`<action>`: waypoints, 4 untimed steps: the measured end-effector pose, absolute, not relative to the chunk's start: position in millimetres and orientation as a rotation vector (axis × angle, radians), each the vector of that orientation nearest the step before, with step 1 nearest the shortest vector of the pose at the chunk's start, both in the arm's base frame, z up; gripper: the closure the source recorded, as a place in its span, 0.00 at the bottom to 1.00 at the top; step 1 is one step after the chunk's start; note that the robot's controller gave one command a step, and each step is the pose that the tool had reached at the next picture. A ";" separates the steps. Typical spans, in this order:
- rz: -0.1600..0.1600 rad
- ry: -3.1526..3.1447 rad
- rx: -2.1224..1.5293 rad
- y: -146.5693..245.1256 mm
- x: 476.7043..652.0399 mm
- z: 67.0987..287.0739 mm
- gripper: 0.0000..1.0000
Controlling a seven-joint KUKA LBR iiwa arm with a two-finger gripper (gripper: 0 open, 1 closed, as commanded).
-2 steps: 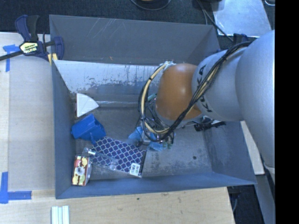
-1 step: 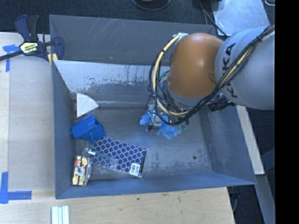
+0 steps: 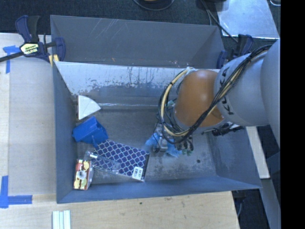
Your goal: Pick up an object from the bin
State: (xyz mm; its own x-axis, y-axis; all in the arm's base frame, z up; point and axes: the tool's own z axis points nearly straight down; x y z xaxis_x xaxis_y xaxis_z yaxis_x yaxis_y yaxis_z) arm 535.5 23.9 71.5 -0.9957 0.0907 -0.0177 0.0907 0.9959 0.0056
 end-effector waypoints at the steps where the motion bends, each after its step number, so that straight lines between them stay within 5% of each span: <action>1: 0.007 3.120 0.143 23.9 535.5 71.5 1.00; 2: 0.007 3.119 0.106 23.0 537.5 184.2 1.00; 3: 0.007 3.119 0.106 23.0 537.5 184.2 1.00; 4: 0.007 3.113 0.063 20.4 551.4 82.7 1.00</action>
Offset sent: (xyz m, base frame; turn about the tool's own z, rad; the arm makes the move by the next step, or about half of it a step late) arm 0.0012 -0.0005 0.1126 -0.0246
